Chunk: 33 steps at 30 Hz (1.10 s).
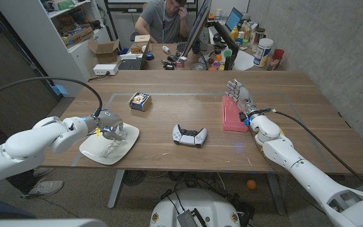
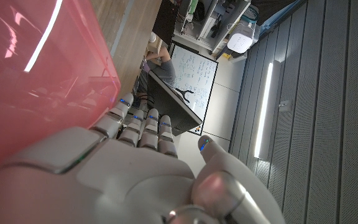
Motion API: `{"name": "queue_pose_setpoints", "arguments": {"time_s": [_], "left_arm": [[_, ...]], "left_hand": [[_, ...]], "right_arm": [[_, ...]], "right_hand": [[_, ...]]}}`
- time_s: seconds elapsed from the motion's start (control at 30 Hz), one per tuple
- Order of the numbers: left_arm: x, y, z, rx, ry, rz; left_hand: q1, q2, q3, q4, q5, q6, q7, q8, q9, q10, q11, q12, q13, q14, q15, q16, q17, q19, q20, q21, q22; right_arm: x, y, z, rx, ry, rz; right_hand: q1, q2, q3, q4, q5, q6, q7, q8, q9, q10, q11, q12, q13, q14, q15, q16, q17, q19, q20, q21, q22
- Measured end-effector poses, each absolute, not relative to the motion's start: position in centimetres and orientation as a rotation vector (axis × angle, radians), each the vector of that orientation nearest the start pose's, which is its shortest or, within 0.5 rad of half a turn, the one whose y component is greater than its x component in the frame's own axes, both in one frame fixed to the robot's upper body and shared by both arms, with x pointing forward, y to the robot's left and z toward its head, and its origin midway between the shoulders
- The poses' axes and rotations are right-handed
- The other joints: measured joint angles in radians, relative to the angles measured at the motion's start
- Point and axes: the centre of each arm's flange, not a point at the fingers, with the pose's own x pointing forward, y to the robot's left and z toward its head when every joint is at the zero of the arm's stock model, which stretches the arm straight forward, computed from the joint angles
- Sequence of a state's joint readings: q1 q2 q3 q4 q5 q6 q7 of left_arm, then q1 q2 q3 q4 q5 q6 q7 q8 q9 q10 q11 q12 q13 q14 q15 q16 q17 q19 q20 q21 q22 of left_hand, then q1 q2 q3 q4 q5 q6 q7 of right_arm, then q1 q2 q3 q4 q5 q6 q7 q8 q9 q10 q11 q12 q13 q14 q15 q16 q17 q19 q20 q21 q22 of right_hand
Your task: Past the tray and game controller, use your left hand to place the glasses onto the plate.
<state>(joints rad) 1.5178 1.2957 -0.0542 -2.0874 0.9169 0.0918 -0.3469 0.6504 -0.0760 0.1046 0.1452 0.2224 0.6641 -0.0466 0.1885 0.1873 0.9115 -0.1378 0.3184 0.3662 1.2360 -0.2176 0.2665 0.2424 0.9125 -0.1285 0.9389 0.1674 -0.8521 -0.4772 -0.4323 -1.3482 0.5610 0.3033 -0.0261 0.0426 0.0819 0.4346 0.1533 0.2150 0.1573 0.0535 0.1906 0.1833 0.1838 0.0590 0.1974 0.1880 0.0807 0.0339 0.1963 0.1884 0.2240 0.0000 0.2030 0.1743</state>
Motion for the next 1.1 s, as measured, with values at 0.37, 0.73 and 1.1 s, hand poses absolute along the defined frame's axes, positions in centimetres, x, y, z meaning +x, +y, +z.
{"name": "queue_pose_setpoints", "arguments": {"time_s": [0.37, 0.73, 1.1], "left_arm": [[48.8, 35.8, -2.6, 2.214, -0.248, -0.051], [47.9, 35.9, -0.9, 2.169, -0.32, 0.04], [47.0, 36.2, 0.2, 2.115, -0.374, 0.109]], "left_hand": [[-0.035, -0.006, -0.013, 0.013, 0.007, 0.0, 0.0, 0.0, -0.001, -0.027, 0.006, -0.026, -0.018, -0.045, 0.003, -0.027, -0.02, -0.002, 0.027, -0.032, 0.0], [-0.106, 0.003, -0.037, 0.029, 0.007, 0.006, 0.017, 0.004, -0.001, -0.021, 0.022, -0.042, -0.034, -0.063, 0.005, -0.034, -0.033, 0.009, 0.049, -0.062, -0.005], [-0.245, 0.022, -0.086, 0.036, 0.007, -0.011, 0.04, 0.004, 0.001, -0.063, 0.056, -0.084, -0.063, -0.153, 0.048, -0.067, -0.047, 0.018, 0.108, -0.133, -0.005]], "right_arm": [[64.9, -24.2, -3.4, -0.013, -0.612, 0.243], [65.2, -24.1, -3.2, -0.012, -0.617, 0.249], [65.2, -24.1, -3.1, -0.011, -0.619, 0.251]], "right_hand": [[0.0, 0.0, -0.003, 0.003, 0.0, 0.0, 0.0, 0.0, 0.0, 0.0, 0.0, 0.0, 0.0, 0.0, 0.0, 0.0, 0.0, 0.0, 0.0, 0.0, 0.0], [0.0, 0.0, -0.003, 0.003, 0.0, 0.0, 0.0, 0.0, 0.0, 0.0, 0.0, 0.0, 0.0, 0.0, 0.0, 0.0, 0.0, 0.0, 0.0, 0.0, 0.0], [-0.004, 0.004, -0.003, 0.003, 0.0, 0.0, 0.0, 0.0, 0.0, 0.0, 0.0, 0.0, 0.0, 0.0, 0.0, 0.0, 0.0, 0.0, 0.0, 0.0, 0.0]]}}
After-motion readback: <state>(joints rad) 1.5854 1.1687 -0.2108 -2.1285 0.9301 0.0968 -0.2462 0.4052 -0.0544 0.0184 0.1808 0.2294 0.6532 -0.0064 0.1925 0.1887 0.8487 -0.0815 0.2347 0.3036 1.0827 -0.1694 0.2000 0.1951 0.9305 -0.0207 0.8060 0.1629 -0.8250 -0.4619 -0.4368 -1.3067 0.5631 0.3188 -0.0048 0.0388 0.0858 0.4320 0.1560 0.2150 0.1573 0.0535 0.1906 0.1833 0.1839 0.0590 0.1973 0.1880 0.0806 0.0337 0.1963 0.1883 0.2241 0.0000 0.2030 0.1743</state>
